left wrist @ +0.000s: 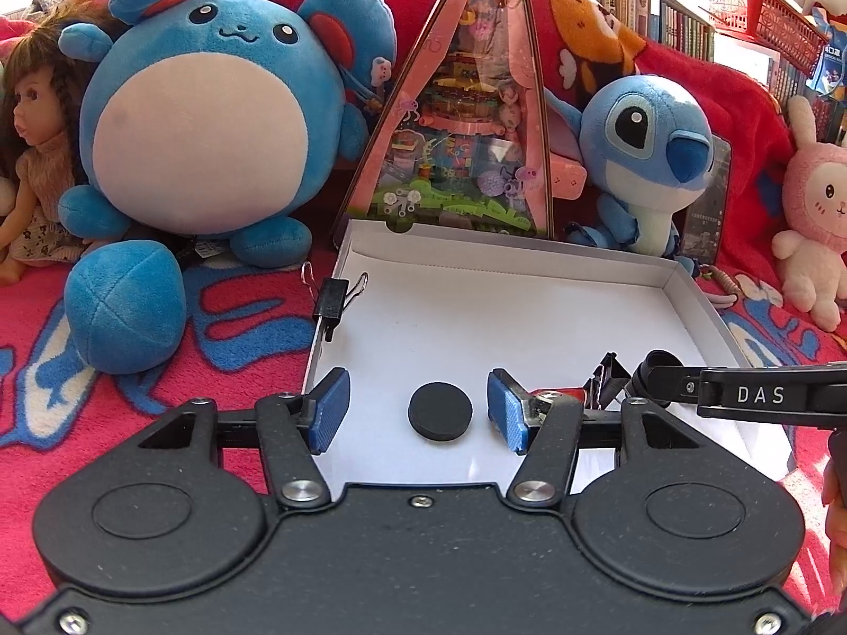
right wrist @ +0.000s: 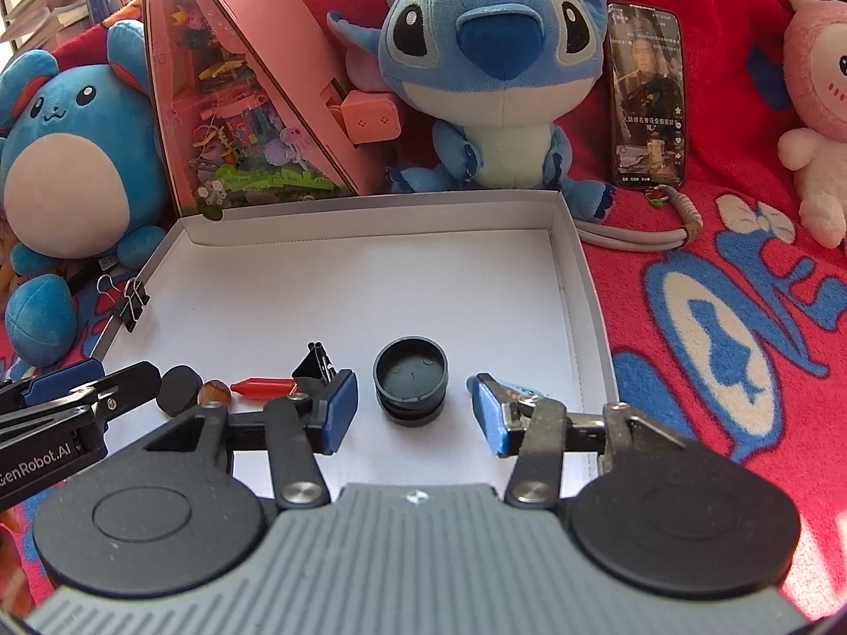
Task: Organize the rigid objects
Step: 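Open the left tool to drop the disc while the right tool sets the lid onto the other lid, then withdraw both open tools out of the box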
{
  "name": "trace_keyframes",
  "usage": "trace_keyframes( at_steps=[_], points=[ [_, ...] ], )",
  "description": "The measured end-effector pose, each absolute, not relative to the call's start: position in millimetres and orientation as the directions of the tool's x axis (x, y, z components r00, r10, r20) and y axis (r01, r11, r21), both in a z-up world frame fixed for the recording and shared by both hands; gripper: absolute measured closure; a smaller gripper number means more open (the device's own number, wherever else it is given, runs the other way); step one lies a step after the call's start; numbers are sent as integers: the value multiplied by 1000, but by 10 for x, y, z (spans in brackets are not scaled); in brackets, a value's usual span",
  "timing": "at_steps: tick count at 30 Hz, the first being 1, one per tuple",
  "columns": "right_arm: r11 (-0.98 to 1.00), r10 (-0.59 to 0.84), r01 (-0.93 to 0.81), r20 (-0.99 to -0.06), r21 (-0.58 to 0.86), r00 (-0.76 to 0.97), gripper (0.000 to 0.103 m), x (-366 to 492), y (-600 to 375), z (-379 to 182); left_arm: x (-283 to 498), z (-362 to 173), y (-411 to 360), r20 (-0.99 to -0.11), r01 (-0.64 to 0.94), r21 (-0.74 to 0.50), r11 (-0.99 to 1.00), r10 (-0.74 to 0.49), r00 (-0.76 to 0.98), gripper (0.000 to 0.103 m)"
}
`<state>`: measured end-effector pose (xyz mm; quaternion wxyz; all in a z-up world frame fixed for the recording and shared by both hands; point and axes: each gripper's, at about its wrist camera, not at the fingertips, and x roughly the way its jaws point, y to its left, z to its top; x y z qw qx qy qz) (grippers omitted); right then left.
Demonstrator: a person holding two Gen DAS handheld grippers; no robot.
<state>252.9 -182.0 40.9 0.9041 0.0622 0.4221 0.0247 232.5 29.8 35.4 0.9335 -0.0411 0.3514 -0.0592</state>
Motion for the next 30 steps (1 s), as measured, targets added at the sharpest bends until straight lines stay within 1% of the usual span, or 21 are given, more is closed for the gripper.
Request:
trace_keyframes(
  at_steps=[5, 11, 16, 24, 30],
  points=[
    [992, 103, -14, -732, 127, 673, 34, 2376, -1850, 542, 2154, 449, 306, -633, 91, -96, 991, -131, 763, 37],
    [993, 116, -61, -685, 104, 719, 27, 2078, -1877, 645, 1887, 525, 321, -622, 113, -99, 989, -151, 768, 34],
    [990, 143, -104, -651, 99, 745, 24, 1809, -1890, 668, 1611, 563, 272, -608, 151, -86, 985, -172, 775, 30],
    [982, 180, -173, -607, 70, 774, 19, 1375, -1861, 651, 1228, 535, 120, -610, 225, -81, 971, -227, 759, 29],
    [978, 186, -203, -598, 40, 780, 18, 1143, -1860, 588, 983, 450, 55, -619, 262, -82, 961, -255, 743, 28]
  ],
)
